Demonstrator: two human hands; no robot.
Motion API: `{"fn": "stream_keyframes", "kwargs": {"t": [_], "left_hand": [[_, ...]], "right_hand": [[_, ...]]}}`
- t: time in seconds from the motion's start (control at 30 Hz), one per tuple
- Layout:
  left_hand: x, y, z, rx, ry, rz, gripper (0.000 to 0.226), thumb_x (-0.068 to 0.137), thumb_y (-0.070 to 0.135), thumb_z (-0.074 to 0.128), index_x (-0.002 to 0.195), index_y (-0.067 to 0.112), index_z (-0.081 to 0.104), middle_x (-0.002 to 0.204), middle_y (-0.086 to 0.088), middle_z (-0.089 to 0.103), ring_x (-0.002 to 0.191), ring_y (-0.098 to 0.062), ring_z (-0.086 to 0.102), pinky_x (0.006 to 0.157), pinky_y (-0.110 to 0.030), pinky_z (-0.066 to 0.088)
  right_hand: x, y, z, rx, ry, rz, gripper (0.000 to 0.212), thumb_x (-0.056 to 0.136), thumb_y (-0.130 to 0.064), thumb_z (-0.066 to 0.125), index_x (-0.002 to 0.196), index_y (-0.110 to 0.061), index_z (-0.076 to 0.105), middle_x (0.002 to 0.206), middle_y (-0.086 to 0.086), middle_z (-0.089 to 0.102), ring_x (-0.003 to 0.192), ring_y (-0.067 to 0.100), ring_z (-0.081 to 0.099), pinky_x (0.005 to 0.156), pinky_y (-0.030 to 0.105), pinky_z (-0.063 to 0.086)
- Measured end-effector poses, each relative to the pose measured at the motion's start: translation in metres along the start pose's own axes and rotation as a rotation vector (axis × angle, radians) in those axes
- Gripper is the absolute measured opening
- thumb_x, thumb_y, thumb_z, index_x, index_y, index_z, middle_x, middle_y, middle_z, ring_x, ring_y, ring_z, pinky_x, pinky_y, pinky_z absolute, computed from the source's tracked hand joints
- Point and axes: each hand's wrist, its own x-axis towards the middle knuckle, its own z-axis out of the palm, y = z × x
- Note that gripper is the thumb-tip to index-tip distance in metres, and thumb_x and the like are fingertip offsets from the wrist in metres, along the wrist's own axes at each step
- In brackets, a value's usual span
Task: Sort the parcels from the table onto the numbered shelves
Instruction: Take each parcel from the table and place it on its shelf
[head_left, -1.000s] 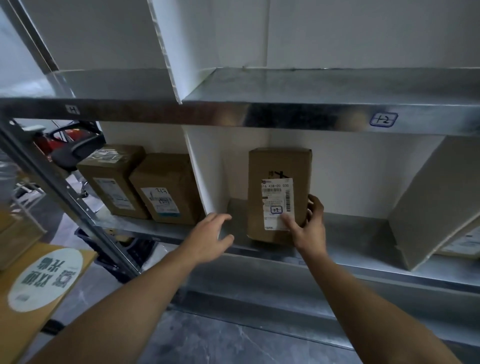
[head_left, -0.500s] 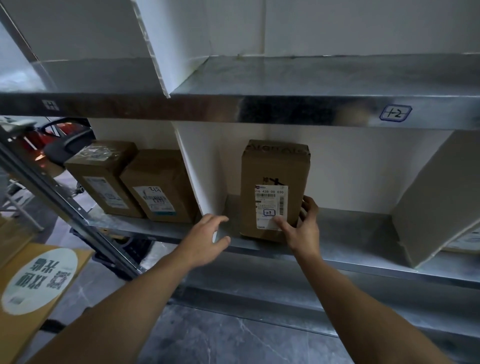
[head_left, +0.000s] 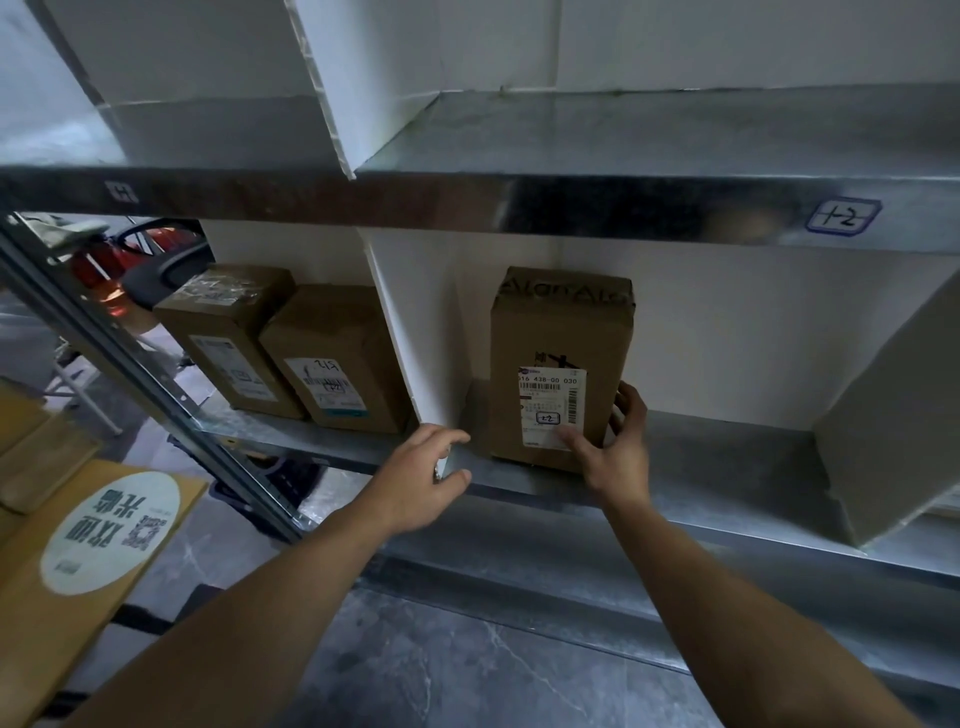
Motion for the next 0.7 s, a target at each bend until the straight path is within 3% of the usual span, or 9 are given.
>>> {"fn": "stream_keyframes", "kwargs": {"t": [0.17,0.27,0.47,0.63,0.7], "left_hand": [[-0.001,0.001,0.001,-0.008,0.000,-0.011,0.044,0.093,0.033,0.061,0.135,0.026,0.051,0.131,0.010,0.046,0.117,-0.009,0.050,0.099,-0.031,0.044],[-0.003,0.004,0.000,-0.023,0.020,-0.016,0.045,0.093,0.032,0.060,0.136,0.028,0.049,0.132,0.010,0.046,0.117,-0.008,0.049,0.099,-0.032,0.045],[-0.011,0.006,-0.003,-0.057,0.055,-0.019,0.049,0.092,0.032,0.061,0.139,0.032,0.046,0.135,0.008,0.047,0.117,-0.008,0.049,0.098,-0.034,0.047],[-0.025,0.004,-0.006,-0.076,0.063,-0.035,0.050,0.093,0.032,0.061,0.140,0.031,0.044,0.133,0.008,0.047,0.120,-0.009,0.048,0.101,-0.036,0.046],[-0.033,0.001,-0.008,-0.082,0.074,-0.036,0.051,0.093,0.031,0.061,0.141,0.031,0.044,0.132,0.008,0.047,0.122,-0.008,0.048,0.102,-0.033,0.044]], "right_hand": [[0.000,0.001,0.002,-0.020,0.005,0.003,0.081,0.077,-0.017,0.086,0.134,-0.038,0.033,0.128,-0.016,0.047,0.120,0.004,0.049,0.099,0.025,0.046],[0.000,0.005,0.002,-0.019,0.004,0.016,0.079,0.078,-0.018,0.085,0.131,-0.042,0.031,0.132,-0.011,0.052,0.122,0.011,0.055,0.101,0.032,0.050],[-0.009,0.006,0.003,-0.025,-0.003,0.072,0.078,0.082,-0.016,0.082,0.141,-0.029,0.032,0.132,-0.008,0.054,0.121,0.016,0.059,0.105,0.041,0.050],[-0.021,-0.001,0.000,-0.165,0.077,0.143,0.089,0.080,-0.029,0.083,0.150,-0.024,0.029,0.151,0.002,0.045,0.140,0.024,0.043,0.114,0.050,0.040],[-0.036,-0.006,0.000,-0.228,0.114,0.143,0.081,0.085,-0.030,0.079,0.150,-0.021,0.032,0.152,0.005,0.044,0.140,0.027,0.042,0.114,0.049,0.039]]}}
